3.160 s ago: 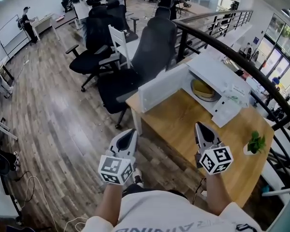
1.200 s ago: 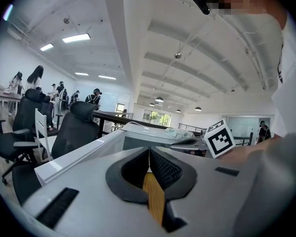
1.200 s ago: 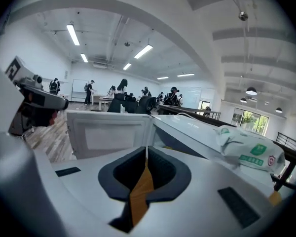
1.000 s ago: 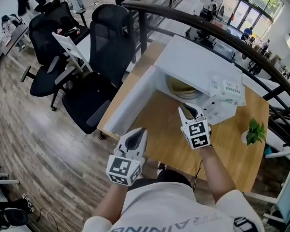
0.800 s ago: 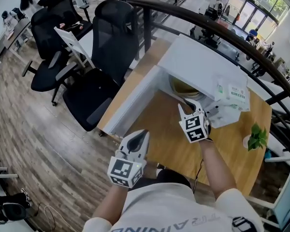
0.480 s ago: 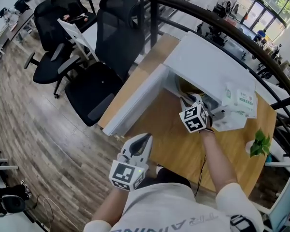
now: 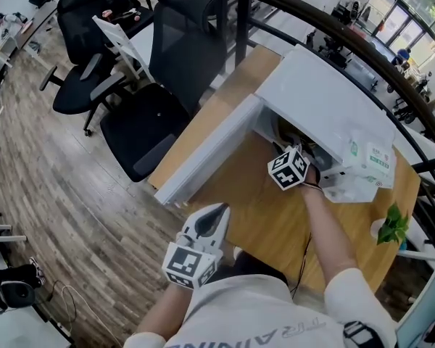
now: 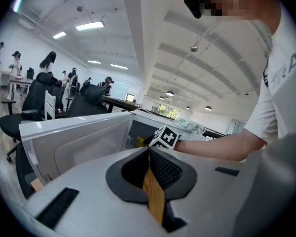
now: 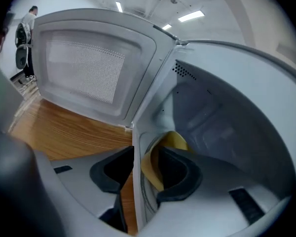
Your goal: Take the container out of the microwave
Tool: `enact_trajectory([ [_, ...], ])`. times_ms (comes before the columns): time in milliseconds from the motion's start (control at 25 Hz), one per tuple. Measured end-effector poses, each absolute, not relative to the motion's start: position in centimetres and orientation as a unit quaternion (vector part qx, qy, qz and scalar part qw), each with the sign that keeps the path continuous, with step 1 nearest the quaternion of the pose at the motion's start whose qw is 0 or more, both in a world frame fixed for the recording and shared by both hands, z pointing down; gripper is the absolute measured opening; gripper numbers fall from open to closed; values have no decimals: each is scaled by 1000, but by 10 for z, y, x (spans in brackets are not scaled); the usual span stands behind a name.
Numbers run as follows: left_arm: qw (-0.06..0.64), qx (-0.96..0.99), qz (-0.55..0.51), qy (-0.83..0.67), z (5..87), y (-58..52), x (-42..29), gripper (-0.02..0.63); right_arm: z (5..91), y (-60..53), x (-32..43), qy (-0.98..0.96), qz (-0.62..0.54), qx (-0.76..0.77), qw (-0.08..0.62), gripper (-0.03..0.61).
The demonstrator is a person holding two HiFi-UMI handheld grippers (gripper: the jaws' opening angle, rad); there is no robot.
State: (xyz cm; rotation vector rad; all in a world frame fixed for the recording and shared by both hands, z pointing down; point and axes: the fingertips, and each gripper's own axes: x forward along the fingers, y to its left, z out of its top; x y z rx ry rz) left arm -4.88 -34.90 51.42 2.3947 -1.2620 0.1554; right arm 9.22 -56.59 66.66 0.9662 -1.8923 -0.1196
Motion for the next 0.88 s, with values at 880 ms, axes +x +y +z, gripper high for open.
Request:
enact_trajectory([
  [880,215,861,58,-458,515,-336,-54,35,663,-555,91,-774,-57,394,492,54],
])
